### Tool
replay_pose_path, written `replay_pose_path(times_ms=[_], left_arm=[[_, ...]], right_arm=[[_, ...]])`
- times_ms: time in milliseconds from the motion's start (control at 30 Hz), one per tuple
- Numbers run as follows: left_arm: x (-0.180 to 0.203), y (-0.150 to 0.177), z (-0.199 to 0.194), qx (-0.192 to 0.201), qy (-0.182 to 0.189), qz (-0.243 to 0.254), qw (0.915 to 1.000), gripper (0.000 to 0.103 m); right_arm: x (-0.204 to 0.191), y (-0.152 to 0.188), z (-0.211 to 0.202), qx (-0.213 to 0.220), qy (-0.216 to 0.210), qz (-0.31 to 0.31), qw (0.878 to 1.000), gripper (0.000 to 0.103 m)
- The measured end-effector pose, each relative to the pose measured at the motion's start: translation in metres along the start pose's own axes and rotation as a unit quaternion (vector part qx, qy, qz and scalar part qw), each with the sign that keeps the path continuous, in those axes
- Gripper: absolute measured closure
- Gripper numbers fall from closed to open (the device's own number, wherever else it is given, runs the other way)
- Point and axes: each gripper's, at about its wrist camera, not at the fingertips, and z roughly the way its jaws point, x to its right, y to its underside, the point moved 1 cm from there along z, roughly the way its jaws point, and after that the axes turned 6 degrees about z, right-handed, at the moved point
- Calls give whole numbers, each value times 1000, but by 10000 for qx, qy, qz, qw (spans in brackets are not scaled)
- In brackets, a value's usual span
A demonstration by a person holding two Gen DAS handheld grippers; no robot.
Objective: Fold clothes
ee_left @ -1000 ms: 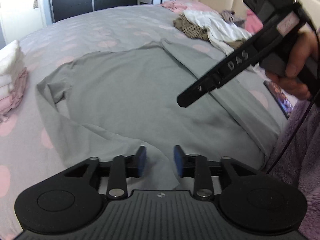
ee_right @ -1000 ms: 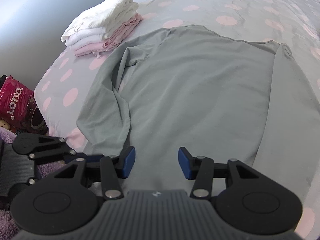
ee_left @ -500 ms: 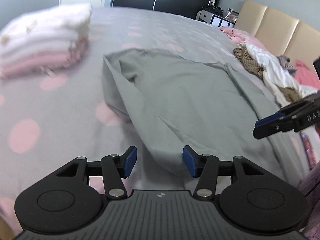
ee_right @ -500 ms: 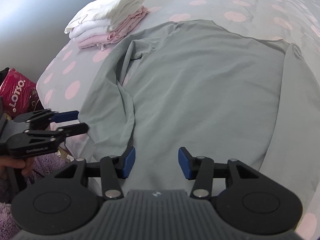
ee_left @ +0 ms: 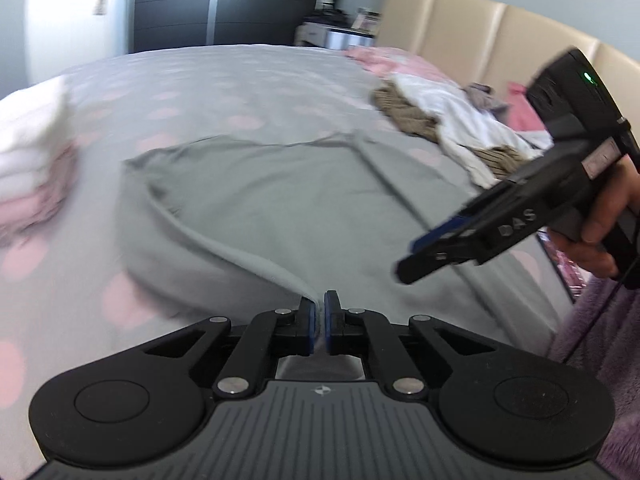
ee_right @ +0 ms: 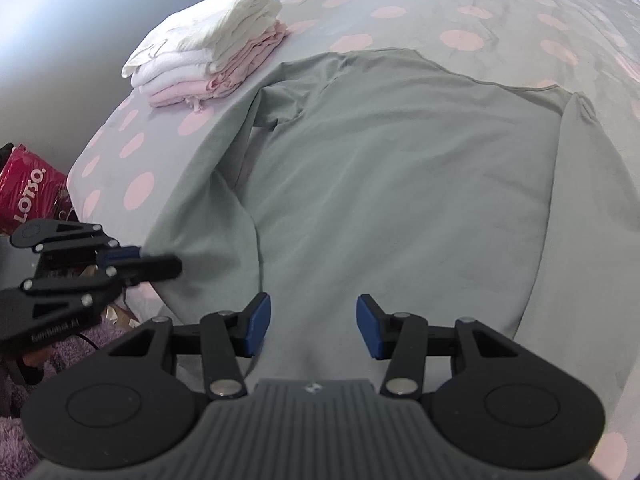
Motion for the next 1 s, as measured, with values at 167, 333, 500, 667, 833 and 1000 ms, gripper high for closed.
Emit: replay_pose_path(times_ms=[167,333,500,667,833,1000], left_arm=[[20,-15,36,-10,301,210,9993,101],[29,-14,69,-190,521,117,9984,98],[40,-7,64,-376,636,290,9968,61],[46,-5,40,-423,525,384,9970,50],[32,7,20,-475,-95,196,9986,49],[0,25,28,-699,-526,-591,9944,49]], right_arm=[[11,-1,-6,129,185,150,9996,52],[27,1,-7,140,489,250,9984,52],[42,5,-9,150,570,386,9975,52],[40,7,-11,213,348,438,9982,52],[23,5,-12,260,25,257,9993,53],[4,3,-6,214,-294,184,9992,53]])
